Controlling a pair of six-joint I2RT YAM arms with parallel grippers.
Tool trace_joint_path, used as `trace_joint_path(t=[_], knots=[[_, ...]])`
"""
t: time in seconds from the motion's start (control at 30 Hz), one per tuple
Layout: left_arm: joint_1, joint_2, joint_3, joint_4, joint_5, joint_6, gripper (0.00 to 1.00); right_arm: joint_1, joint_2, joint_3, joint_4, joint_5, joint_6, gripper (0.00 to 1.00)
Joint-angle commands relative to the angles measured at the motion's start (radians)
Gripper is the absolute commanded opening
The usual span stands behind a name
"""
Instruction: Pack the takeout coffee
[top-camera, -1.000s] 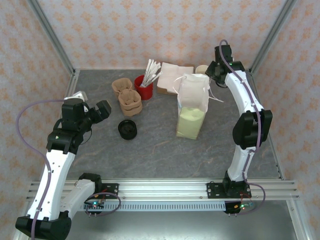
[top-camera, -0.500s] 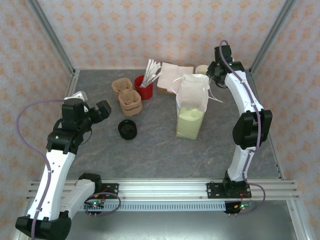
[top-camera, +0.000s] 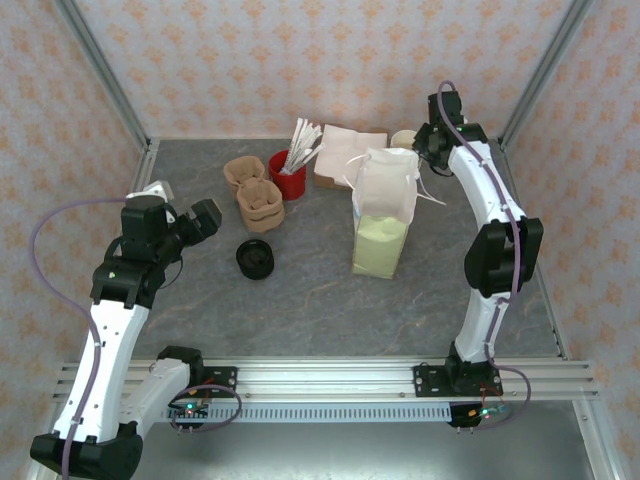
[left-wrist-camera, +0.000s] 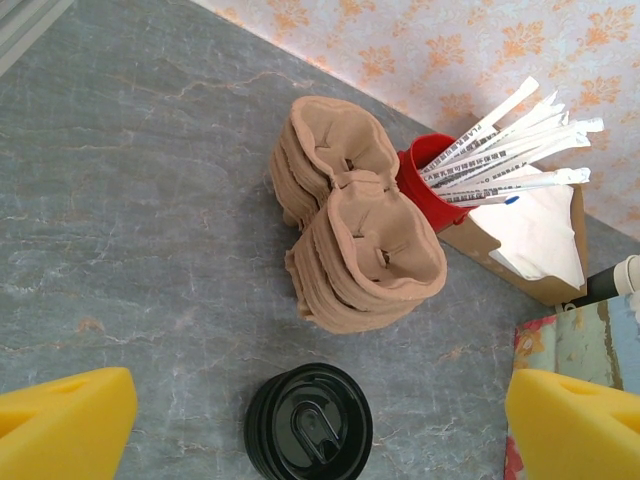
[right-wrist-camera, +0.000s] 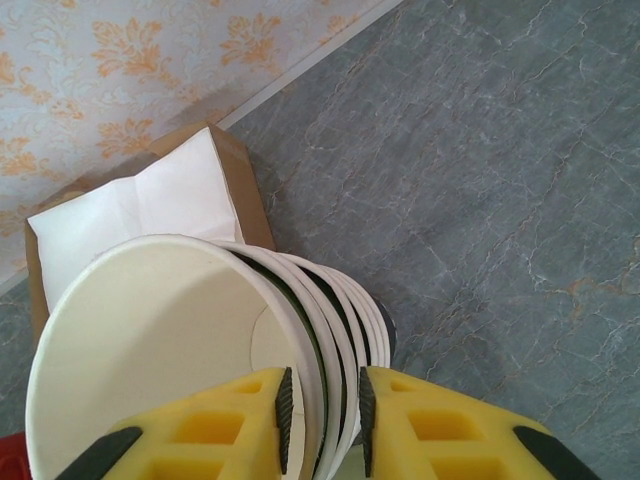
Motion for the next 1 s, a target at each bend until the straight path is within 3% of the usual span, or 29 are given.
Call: trace_joint_path(t=[0.0,0.37,0.63,0.97], knots=[[-0.006,-0.01,0.027,-0.028,-0.022,-0.003,0.96,0.008,0.014,0.011,0.014,0.004,0.016,0.23],[-0.006,-0.013,0.025,-0.034,-0.025,-0.003,0.96,0.015,-0.02,0.002,0.02,0.03,0.012,0.06],[-0.007,-0.015,0.027,-0.041,-0.02,-0.005,0.96,0.018,-0.12,-0.043,0.054,0.027,0.028,0.0],[-0.007,-0.025,0.067,-0.073,-0.035,0.017,0.97,0.019,-0.288,-0.072,0.061,0.034,0.037,0.0]])
